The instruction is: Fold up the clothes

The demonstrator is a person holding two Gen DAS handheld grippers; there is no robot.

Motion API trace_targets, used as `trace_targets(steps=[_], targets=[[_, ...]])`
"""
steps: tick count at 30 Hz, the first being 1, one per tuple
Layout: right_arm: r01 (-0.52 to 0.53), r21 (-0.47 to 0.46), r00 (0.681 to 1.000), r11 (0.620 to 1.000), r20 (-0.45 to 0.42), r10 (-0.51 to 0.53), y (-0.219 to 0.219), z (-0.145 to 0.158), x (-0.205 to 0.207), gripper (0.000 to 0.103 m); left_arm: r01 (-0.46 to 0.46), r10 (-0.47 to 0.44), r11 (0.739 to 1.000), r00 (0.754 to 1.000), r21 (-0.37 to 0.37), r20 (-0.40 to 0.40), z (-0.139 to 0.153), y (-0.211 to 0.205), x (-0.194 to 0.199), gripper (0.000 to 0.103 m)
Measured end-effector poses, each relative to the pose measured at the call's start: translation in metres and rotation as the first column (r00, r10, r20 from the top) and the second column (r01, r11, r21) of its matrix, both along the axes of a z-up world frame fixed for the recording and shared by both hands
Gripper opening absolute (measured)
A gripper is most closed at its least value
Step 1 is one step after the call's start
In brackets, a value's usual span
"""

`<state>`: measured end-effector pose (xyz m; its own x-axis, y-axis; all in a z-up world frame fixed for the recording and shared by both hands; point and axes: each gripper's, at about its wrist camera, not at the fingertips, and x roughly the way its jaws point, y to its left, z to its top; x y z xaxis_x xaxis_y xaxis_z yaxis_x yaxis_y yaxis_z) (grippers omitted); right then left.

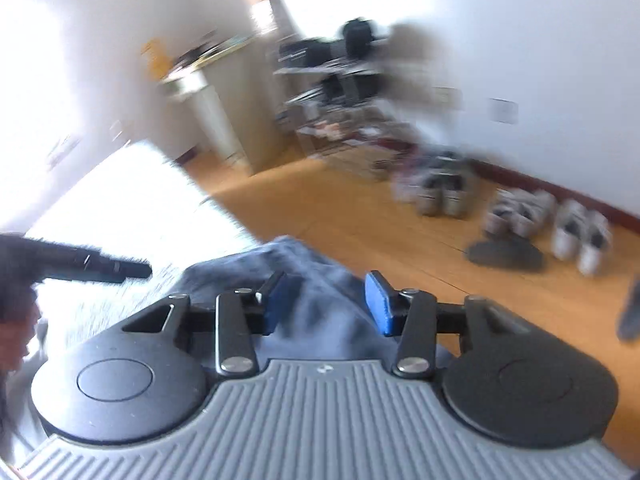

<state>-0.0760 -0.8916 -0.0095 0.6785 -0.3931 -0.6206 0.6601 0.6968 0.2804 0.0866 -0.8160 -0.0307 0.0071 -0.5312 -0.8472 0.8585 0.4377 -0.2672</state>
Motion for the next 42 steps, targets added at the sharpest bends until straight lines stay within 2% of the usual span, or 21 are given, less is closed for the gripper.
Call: trace_targets(steps=[2,5,8,11,13,15,17,19,21,24,27,30,33,37,42], targets=[[-0.050,-0.012,0.998,0.999,-0.041,0.049,-0.014,-0.018,0.023,0.034,-0.004,0.004,1.000,1.000,0.014,-0.029,-0.013,0.008,-0.017,0.065],[-0.102,0.016,0.986,0.995,-0.129,0.103,-0.034,-0.050,0.048,0.033,-0.001,0.002,0.999,0.999,0.042,-0.038,-0.031,0.014,-0.041,0.063],[-0.137,0.027,0.970,0.990,-0.201,0.140,-0.044,-0.057,0.058,0.033,0.002,-0.002,0.999,1.000,0.037,-0.019,-0.029,0.022,-0.055,0.062],[-0.157,0.008,0.967,0.988,-0.201,0.156,-0.046,-0.031,0.055,0.033,-0.049,0.049,0.999,0.998,0.017,-0.030,-0.021,0.035,-0.050,0.062],[-0.138,0.030,0.978,0.990,-0.154,0.141,-0.045,-0.008,0.044,0.034,-0.117,0.118,0.993,0.991,0.017,-0.057,-0.020,0.047,-0.035,0.062],[-0.108,0.115,0.989,0.987,-0.088,0.118,-0.042,0.003,0.024,0.035,-0.198,0.200,0.980,0.975,0.025,-0.101,-0.021,0.060,-0.014,0.062],[-0.060,0.261,0.997,0.964,-0.028,0.069,-0.036,0.009,0.000,0.035,-0.296,0.299,0.954,0.936,0.046,-0.187,-0.031,0.071,0.016,0.062],[-0.009,0.415,1.000,0.910,0.002,0.009,-0.023,0.006,-0.025,0.035,-0.368,0.373,0.927,0.887,0.073,-0.273,-0.045,0.082,0.043,0.060],[0.023,0.523,1.000,0.852,0.002,-0.029,-0.003,-0.002,-0.043,0.035,-0.418,0.424,0.903,0.840,0.096,-0.339,-0.059,0.089,0.068,0.059],[0.040,0.620,0.999,0.784,-0.025,-0.031,0.038,-0.017,-0.058,0.035,-0.451,0.456,0.886,0.800,0.110,-0.389,-0.071,0.092,0.091,0.057],[0.039,0.695,0.999,0.718,-0.036,-0.019,0.071,-0.034,-0.058,0.036,-0.458,0.461,0.881,0.781,0.115,-0.420,-0.077,0.087,0.105,0.058],[0.035,0.734,0.999,0.679,-0.027,-0.022,0.091,-0.047,-0.052,0.036,-0.467,0.467,0.876,0.763,0.119,-0.447,-0.085,0.084,0.112,0.057],[0.043,0.741,0.999,0.670,-0.032,-0.028,0.102,-0.060,-0.047,0.039,-0.465,0.462,0.877,0.750,0.119,-0.474,-0.091,0.082,0.117,0.056],[0.060,0.745,0.998,0.665,-0.051,-0.033,0.114,-0.070,-0.040,0.040,-0.451,0.449,0.884,0.751,0.122,-0.484,-0.095,0.076,0.112,0.053],[0.076,0.747,0.997,0.660,-0.050,-0.058,0.115,-0.082,-0.044,0.040,-0.449,0.443,0.886,0.741,0.118,-0.504,-0.097,0.075,0.112,0.045]])
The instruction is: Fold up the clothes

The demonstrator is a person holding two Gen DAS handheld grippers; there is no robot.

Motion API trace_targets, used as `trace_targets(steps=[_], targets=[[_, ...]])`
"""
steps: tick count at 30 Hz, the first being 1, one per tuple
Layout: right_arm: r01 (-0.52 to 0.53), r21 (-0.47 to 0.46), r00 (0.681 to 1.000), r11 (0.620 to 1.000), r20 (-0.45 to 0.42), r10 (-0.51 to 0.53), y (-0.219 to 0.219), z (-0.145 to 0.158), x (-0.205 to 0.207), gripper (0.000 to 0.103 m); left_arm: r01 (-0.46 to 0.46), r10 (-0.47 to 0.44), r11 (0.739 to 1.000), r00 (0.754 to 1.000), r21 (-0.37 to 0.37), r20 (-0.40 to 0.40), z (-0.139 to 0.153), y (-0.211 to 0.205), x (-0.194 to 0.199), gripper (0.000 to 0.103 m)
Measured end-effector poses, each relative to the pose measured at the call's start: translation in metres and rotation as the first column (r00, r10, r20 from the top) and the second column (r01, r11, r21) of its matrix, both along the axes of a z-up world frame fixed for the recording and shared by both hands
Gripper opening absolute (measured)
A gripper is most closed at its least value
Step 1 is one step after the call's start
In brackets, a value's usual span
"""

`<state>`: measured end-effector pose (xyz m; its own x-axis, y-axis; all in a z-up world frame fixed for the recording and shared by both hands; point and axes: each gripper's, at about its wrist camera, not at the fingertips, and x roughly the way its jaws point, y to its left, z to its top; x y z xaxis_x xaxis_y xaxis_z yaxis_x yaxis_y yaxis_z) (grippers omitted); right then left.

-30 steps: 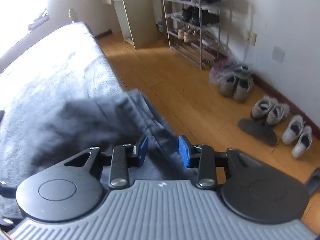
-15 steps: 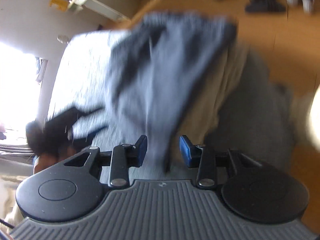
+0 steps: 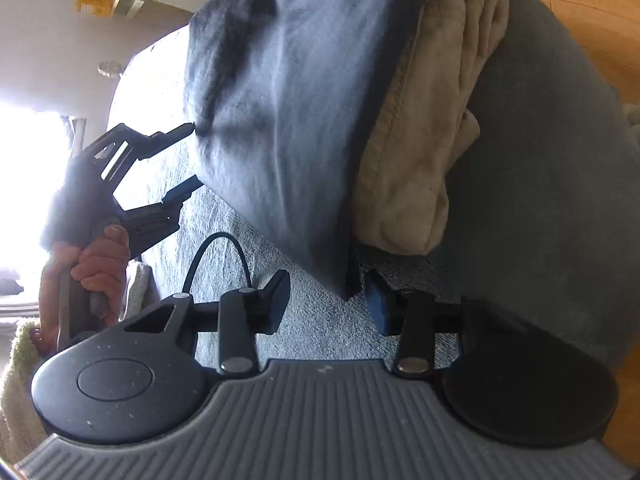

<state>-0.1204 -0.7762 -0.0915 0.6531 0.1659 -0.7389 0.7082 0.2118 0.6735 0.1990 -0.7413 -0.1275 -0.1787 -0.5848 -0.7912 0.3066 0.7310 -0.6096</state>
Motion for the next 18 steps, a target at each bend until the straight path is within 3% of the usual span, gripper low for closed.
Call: trace_targets(steps=[4,6,8,10,18], targets=[[0.046,0.008,0.998,0.999,0.038,-0.047,-0.003,-0.003,-0.007,0.039,-0.022,0.022,1.000,1.000,0.003,0.001,-0.002,0.002,0.000,0.029],[0.061,0.012,0.996,0.998,0.068,-0.062,-0.006,-0.001,-0.012,0.034,-0.034,0.034,0.999,0.999,0.001,-0.001,-0.002,0.006,-0.001,0.020],[0.055,0.007,0.995,0.998,0.084,-0.056,-0.005,0.003,-0.016,0.018,-0.044,0.044,0.999,0.999,-0.003,-0.009,-0.004,0.007,0.003,0.014],[0.059,0.008,0.994,0.998,0.096,-0.060,-0.004,0.007,-0.021,0.011,-0.051,0.050,0.999,0.999,-0.011,-0.013,-0.003,0.009,0.004,0.009],[0.066,-0.031,0.988,0.997,0.142,-0.061,-0.007,0.035,-0.034,0.005,-0.076,0.070,0.993,0.995,-0.092,-0.064,0.020,0.022,-0.008,0.003]])
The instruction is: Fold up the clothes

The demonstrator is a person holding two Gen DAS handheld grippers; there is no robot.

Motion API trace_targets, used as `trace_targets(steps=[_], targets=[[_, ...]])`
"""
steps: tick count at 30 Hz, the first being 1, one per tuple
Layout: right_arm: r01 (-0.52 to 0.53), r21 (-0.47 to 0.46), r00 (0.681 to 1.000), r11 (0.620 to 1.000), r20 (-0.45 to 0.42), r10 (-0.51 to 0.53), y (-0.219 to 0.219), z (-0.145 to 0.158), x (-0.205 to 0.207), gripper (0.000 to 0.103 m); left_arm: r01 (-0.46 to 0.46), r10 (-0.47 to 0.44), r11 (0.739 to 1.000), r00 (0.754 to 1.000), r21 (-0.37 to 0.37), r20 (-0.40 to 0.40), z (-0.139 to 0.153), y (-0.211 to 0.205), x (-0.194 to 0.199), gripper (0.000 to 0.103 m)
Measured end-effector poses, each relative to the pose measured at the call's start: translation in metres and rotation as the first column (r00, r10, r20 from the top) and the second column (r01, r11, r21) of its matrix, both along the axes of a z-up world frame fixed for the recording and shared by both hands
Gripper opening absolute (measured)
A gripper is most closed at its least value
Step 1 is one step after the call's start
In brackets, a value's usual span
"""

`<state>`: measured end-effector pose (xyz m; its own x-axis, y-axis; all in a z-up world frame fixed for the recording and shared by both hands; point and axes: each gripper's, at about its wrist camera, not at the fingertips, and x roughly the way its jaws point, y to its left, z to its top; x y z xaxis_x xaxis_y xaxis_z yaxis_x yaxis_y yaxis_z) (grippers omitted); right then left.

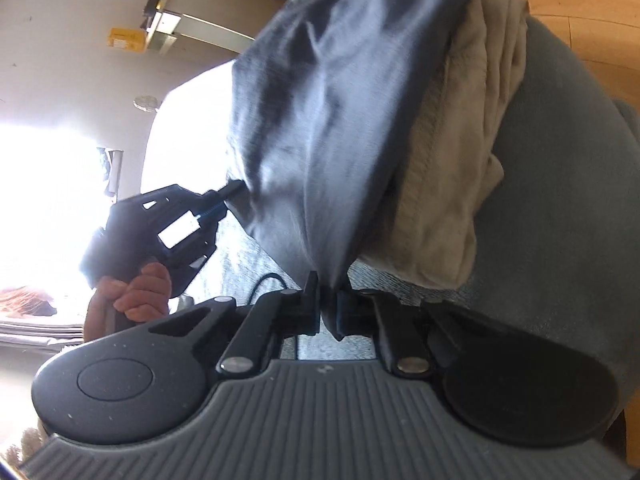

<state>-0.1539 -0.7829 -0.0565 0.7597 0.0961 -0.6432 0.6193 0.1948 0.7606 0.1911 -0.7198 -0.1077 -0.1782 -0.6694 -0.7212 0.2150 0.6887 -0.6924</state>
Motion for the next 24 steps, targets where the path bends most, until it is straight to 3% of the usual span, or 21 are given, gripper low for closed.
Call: trace_targets(steps=[4,8,18,21,24], targets=[[0.000,-0.042,1.000,0.999,0.006,0.000,-0.006,0.019,-0.006,0.005,-0.018,0.016,0.999,1.000,-0.046,-0.026,0.010,0.007,-0.006,0.003],[-0.015,-0.095,1.000,0.995,-0.006,0.014,-0.016,0.032,-0.016,0.005,0.010,-0.011,1.000,1.000,-0.029,-0.018,-0.003,0.005,-0.011,0.004],[-0.063,-0.135,0.995,0.989,-0.087,0.051,-0.011,0.009,0.003,0.005,0.044,-0.045,0.999,0.999,0.021,0.018,-0.022,0.014,-0.014,0.005],[-0.097,-0.143,0.988,0.985,-0.132,0.078,-0.010,0.000,0.007,0.006,0.061,-0.062,0.997,0.998,0.036,0.019,-0.027,0.014,-0.012,0.013],[-0.101,-0.130,0.985,0.986,-0.154,0.080,-0.012,-0.011,0.007,0.009,0.058,-0.059,0.998,0.998,0.026,0.034,-0.024,0.021,-0.011,0.028]])
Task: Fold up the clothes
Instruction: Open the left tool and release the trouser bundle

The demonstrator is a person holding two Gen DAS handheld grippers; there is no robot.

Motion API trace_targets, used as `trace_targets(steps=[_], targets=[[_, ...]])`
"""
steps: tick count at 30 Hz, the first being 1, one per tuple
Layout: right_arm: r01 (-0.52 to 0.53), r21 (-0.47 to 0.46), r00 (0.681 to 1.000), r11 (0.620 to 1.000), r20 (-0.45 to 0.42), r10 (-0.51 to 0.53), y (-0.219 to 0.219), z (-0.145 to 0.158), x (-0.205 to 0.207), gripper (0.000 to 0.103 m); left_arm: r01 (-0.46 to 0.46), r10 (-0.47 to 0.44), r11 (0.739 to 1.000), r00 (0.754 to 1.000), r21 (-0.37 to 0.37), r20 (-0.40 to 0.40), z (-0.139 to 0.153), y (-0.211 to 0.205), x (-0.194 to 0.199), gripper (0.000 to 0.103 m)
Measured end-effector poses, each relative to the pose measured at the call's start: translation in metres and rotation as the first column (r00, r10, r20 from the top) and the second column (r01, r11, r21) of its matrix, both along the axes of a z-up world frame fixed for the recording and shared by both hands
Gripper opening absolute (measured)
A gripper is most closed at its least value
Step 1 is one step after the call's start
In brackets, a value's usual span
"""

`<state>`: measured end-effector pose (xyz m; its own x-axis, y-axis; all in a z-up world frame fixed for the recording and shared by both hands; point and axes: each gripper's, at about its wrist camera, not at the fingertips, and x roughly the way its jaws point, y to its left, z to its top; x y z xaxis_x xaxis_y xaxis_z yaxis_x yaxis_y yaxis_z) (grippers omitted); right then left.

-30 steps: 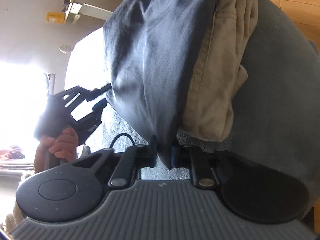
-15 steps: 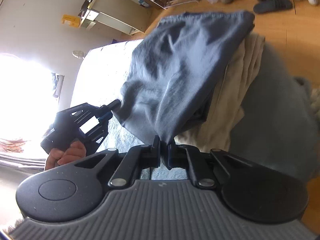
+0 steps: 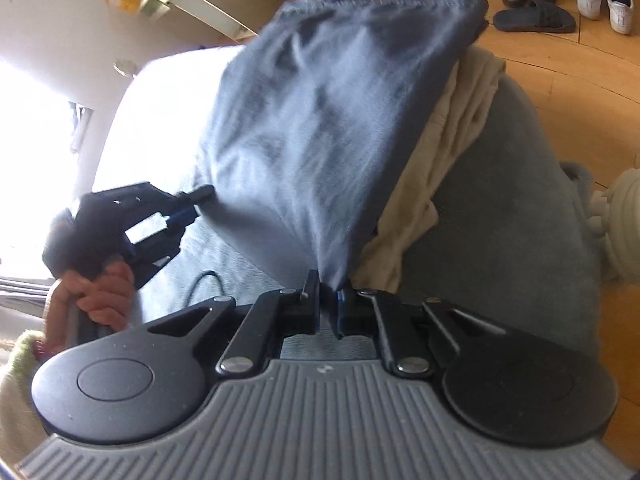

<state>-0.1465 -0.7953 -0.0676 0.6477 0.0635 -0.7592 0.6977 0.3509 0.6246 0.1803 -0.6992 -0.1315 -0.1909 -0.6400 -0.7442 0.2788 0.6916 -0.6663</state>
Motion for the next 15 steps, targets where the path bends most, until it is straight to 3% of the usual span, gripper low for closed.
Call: trace_targets(steps=[2,8,11,15], targets=[[0.021,0.037,1.000,0.999,0.008,-0.021,-0.004,-0.004,-0.003,0.011,-0.004,0.004,1.000,1.000,0.001,0.017,0.005,0.006,0.001,0.044],[0.050,0.030,0.997,0.998,-0.065,-0.048,-0.007,0.012,-0.018,0.040,-0.024,0.021,0.999,0.996,0.032,0.083,0.033,0.027,0.015,0.047],[0.067,-0.021,0.993,0.998,-0.092,-0.069,-0.005,0.038,-0.029,0.040,0.002,-0.013,0.998,0.984,0.061,0.178,0.057,0.032,0.013,0.048],[0.071,-0.161,0.990,0.984,-0.113,-0.090,-0.008,0.081,-0.037,0.040,0.056,-0.075,0.996,0.957,0.075,0.280,0.104,0.032,-0.012,0.048]])
